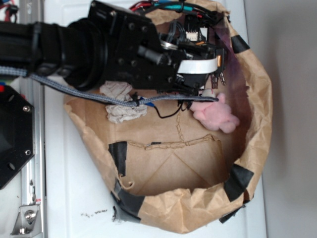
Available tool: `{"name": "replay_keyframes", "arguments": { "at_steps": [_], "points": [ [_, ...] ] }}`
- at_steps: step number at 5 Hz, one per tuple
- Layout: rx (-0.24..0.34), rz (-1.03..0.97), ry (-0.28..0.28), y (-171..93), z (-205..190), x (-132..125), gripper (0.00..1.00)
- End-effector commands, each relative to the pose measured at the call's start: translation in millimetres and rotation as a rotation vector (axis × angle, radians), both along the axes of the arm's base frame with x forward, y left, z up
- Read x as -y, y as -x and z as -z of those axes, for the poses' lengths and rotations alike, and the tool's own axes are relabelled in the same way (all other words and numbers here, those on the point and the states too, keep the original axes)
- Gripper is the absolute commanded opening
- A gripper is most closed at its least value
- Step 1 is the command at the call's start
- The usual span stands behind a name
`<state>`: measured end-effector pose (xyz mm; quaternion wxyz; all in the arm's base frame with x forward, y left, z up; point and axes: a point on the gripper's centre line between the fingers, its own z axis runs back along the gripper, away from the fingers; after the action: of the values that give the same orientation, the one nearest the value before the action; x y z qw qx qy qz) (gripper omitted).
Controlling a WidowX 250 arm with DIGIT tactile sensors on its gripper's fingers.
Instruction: Grab the silver keys.
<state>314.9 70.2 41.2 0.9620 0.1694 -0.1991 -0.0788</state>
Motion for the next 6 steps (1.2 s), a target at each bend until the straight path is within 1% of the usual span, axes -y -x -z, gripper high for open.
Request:
{"name": "replay_keyframes", "arguments": {
  "at_steps": [1, 2, 3, 4, 5, 6],
  "points": [
    [0.027, 0.023, -0.006, -3, -9, 6, 0.0],
    [0.027, 0.024, -0.008, -3, -10, 6, 0.0],
    [-0.045, 0.032, 0.035, 5, -23, 10, 0.0],
    [-0.143, 0.096, 0.109, 33, -58, 30, 0.0],
    [-0.087, 0.307, 0.279, 70, -110, 46, 0.0],
    [-0.071, 0.3, 0.284, 66, -124, 52, 0.0]
  ]
}}
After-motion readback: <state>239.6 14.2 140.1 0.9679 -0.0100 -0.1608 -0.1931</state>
